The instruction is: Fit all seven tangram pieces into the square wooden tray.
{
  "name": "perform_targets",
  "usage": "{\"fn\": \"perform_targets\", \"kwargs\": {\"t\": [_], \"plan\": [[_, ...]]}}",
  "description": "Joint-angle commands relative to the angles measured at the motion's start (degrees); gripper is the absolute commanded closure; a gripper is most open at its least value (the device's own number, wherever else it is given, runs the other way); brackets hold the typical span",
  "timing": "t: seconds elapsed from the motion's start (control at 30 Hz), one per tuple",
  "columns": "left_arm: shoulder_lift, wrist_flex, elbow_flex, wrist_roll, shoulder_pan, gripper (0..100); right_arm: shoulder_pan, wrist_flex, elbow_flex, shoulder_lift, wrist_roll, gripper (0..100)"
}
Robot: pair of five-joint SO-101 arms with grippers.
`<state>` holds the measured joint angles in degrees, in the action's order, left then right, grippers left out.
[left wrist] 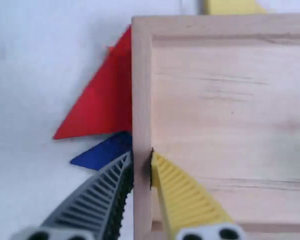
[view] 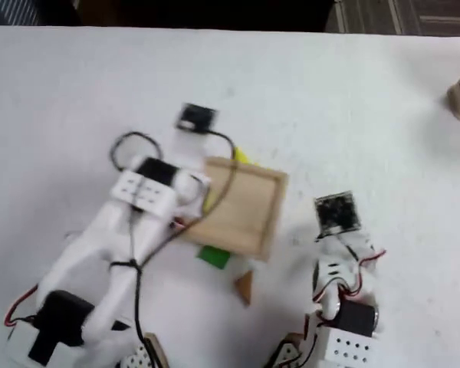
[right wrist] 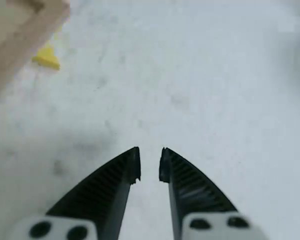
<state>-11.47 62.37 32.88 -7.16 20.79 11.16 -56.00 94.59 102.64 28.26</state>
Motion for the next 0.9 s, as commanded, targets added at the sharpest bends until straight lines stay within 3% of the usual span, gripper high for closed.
{"fn": "perform_targets", "kwargs": {"t": [0.0,0.13,0.23,0.43,0.63,0.87], "plan": [[-2.8,-4.0,-2.9,-0.9,8.2,98,2.7,1.1,-1.2,0.6,-1.1,92.9],[-2.7,-9.2,-2.9,-1.0,14.5,98,5.8,2.7,-1.3,0.6,-1.3,92.9],[-0.2,-12.1,-3.1,-1.1,16.9,98,9.8,4.1,-2.0,0.6,-5.5,92.9],[18.1,-13.5,-15.6,-8.9,18.2,98,11.3,4.4,-2.5,0.6,-7.6,92.8],[32.9,-10.7,-27.3,-9.4,19.9,97,11.3,4.4,-2.5,0.6,-7.6,92.8],[29.1,-0.4,-28.6,-12.5,19.0,69,7.8,4.4,-2.2,0.6,-7.4,92.8]]}}
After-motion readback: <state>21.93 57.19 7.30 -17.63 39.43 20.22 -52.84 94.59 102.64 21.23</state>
